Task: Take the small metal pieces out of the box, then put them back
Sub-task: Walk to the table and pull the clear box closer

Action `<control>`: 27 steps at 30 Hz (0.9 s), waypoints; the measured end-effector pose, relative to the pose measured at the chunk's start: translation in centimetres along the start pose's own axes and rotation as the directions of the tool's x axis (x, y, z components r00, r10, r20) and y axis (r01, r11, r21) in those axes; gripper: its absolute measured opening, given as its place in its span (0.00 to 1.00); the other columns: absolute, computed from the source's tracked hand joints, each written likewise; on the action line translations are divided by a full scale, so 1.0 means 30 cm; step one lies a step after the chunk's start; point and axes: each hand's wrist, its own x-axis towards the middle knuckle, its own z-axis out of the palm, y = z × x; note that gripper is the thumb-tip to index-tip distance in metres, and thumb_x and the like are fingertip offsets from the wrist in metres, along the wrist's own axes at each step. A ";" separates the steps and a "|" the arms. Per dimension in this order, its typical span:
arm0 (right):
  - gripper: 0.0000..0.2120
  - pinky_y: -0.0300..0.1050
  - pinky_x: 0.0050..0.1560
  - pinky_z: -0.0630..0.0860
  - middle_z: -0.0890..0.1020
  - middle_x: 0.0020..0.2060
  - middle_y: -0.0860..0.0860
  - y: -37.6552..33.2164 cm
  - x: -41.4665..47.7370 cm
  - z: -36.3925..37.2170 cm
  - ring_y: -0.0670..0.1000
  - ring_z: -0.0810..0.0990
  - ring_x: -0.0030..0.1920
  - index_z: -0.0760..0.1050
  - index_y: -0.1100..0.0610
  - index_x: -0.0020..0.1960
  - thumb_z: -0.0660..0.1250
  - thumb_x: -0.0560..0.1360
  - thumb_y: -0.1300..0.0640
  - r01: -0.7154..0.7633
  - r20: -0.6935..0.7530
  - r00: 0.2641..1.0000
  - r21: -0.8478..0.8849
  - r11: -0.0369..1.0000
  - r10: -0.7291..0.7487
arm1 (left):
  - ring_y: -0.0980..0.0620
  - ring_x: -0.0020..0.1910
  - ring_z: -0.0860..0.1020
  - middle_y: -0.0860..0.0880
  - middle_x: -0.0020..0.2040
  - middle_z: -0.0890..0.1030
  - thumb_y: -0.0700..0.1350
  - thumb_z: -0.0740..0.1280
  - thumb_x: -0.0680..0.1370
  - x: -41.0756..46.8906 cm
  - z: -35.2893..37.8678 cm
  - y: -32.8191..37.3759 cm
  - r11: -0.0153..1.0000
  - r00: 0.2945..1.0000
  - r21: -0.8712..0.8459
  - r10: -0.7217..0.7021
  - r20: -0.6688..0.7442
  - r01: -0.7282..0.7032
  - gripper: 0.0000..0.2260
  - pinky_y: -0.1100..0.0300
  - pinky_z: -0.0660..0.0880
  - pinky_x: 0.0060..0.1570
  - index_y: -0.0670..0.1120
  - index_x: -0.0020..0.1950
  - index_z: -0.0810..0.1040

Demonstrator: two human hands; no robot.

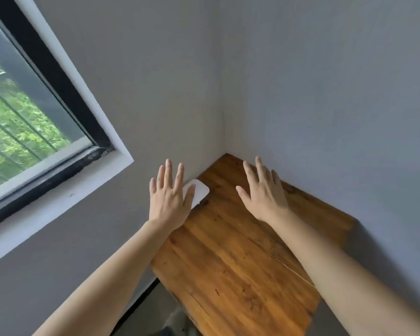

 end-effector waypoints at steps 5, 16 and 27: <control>0.34 0.59 0.77 0.55 0.50 0.80 0.63 0.053 0.007 0.325 0.63 0.58 0.78 0.48 0.55 0.81 0.51 0.82 0.38 -0.241 0.023 0.970 -0.027 0.970 0.242 | 0.41 0.81 0.46 0.42 0.82 0.47 0.61 0.43 0.83 0.119 0.414 -0.041 0.989 0.977 -0.091 0.130 0.171 -0.116 0.29 0.40 0.49 0.78 0.49 0.82 0.50; 0.33 0.59 0.77 0.54 0.48 0.80 0.62 0.017 -0.084 0.994 0.62 0.55 0.79 0.49 0.53 0.81 0.51 0.82 0.37 -0.552 0.085 0.831 0.011 0.834 0.549 | 0.45 0.81 0.47 0.45 0.83 0.50 0.60 0.48 0.84 0.091 1.137 -0.138 0.887 0.853 -0.174 0.460 0.247 -0.428 0.28 0.42 0.47 0.78 0.50 0.82 0.53; 0.34 0.61 0.77 0.52 0.49 0.80 0.62 -0.071 -0.108 1.199 0.61 0.54 0.79 0.50 0.55 0.81 0.50 0.82 0.38 -0.550 -0.119 0.824 0.066 0.833 0.553 | 0.44 0.81 0.52 0.43 0.81 0.56 0.56 0.49 0.85 0.018 1.290 -0.208 0.848 0.863 -0.205 0.504 0.031 -0.488 0.26 0.41 0.54 0.77 0.48 0.81 0.57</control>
